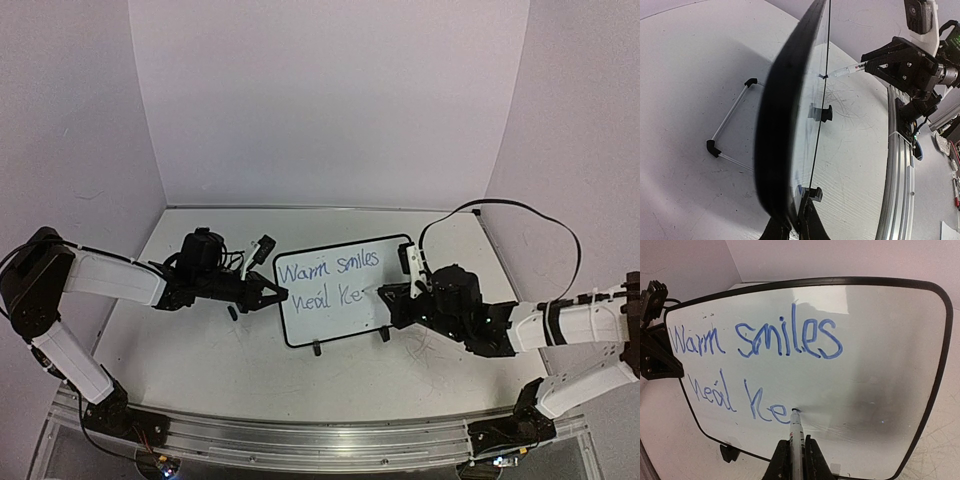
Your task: Write a sentence on the whiteboard
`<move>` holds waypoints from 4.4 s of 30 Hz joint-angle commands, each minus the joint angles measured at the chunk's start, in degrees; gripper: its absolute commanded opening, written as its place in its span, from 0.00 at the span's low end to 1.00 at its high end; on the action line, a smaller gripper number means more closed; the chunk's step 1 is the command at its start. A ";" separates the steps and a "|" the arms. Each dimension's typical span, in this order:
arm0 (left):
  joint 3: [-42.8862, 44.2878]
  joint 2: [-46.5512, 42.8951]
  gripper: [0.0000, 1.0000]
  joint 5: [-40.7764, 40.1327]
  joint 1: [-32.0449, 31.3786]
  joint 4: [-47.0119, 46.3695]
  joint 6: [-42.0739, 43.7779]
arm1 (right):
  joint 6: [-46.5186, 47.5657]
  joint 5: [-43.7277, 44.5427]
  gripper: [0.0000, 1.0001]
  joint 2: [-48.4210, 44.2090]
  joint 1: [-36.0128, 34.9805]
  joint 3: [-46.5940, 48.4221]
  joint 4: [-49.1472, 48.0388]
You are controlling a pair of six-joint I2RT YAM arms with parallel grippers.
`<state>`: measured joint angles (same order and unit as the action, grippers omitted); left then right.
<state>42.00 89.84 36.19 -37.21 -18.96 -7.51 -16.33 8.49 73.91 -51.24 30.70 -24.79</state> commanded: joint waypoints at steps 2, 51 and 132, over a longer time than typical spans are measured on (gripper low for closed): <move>1.63 0.29 0.00 -9.21 0.47 4.09 2.86 | 0.32 -1.98 0.00 2.13 0.37 2.10 -1.57; 1.77 0.25 0.00 -9.45 0.37 4.72 3.38 | -0.64 3.14 0.00 -0.53 0.97 2.20 0.20; 1.94 0.13 0.00 -9.61 0.34 5.34 3.38 | -3.31 1.64 0.00 -1.61 1.28 -0.42 2.61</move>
<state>42.85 89.84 35.77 -37.52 -17.34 -7.29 -19.53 9.08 71.64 -50.17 29.08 -21.12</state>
